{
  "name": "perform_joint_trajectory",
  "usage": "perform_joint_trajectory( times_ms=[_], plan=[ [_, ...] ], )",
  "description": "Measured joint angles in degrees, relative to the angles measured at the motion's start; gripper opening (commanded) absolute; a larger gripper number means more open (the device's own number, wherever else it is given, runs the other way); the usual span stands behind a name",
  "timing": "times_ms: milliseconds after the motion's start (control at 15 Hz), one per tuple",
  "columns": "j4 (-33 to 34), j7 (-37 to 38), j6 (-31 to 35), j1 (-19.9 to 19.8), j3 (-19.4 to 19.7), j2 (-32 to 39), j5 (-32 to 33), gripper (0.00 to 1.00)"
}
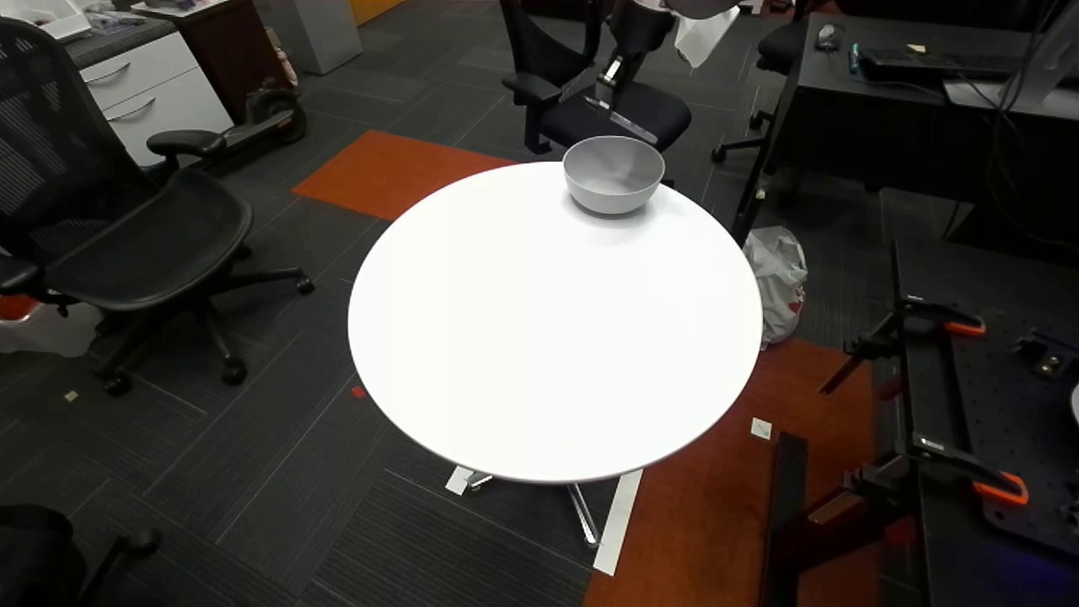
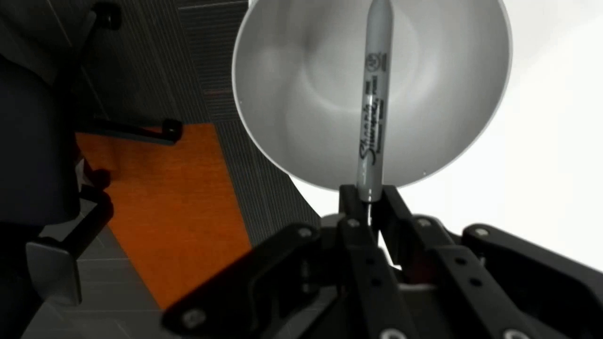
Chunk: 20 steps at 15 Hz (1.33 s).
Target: Put the pen in the bowl
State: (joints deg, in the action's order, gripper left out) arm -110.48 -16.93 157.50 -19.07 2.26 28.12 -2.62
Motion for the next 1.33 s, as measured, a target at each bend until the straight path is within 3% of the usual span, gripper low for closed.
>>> perform_joint_trajectory(
  times_ms=[133, 200, 267, 800, 1333],
  plan=[
    [2.4, 0.0, -2.2, -0.4, -0.1, 2.2, -0.5, 0.04],
    [3.5, 0.0, -3.0, -0.6, -0.2, 3.3, -0.6, 0.4],
    [4.3, 0.0, -3.5, -0.7, -0.2, 4.2, -0.6, 0.41],
    [7.3, 0.0, -3.9, -1.4, -0.6, 7.4, -1.1, 0.99],
    [8.0, 0.0, -3.9, -1.4, -1.7, 7.6, -1.1, 1.0]
  ],
)
